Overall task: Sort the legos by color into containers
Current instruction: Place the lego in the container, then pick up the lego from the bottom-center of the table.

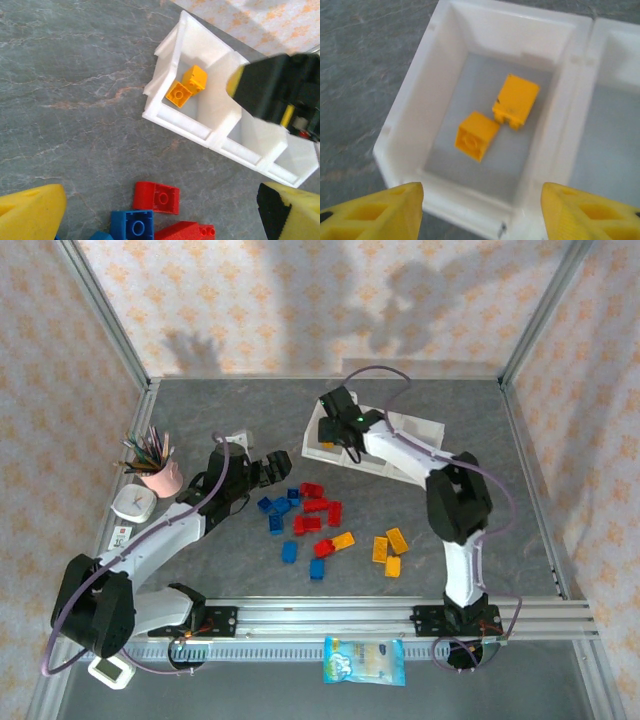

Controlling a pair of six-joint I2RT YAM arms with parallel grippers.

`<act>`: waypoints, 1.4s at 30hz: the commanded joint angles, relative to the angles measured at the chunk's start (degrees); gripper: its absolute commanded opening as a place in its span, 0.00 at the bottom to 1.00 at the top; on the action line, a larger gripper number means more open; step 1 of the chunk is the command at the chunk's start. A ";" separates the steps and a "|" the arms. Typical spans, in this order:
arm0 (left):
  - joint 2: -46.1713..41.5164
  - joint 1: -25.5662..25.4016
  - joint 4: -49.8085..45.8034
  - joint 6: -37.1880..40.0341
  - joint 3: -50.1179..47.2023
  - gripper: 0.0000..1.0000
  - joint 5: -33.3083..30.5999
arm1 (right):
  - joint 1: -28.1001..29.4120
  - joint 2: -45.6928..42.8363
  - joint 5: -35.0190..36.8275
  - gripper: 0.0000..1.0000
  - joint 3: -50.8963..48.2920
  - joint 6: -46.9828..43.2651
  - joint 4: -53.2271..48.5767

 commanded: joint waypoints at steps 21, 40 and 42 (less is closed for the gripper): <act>-11.41 -8.06 -9.20 -0.87 -6.71 0.99 -0.46 | 20.38 -29.10 0.85 0.68 -38.49 39.12 -6.33; -11.30 -8.18 -8.55 0.53 -6.35 0.99 -0.70 | 24.00 -24.32 -1.36 0.66 -43.81 51.01 2.37; -11.25 -8.19 -8.63 0.53 -6.29 0.99 -0.80 | 23.38 -23.44 -1.87 0.65 -44.23 50.82 4.35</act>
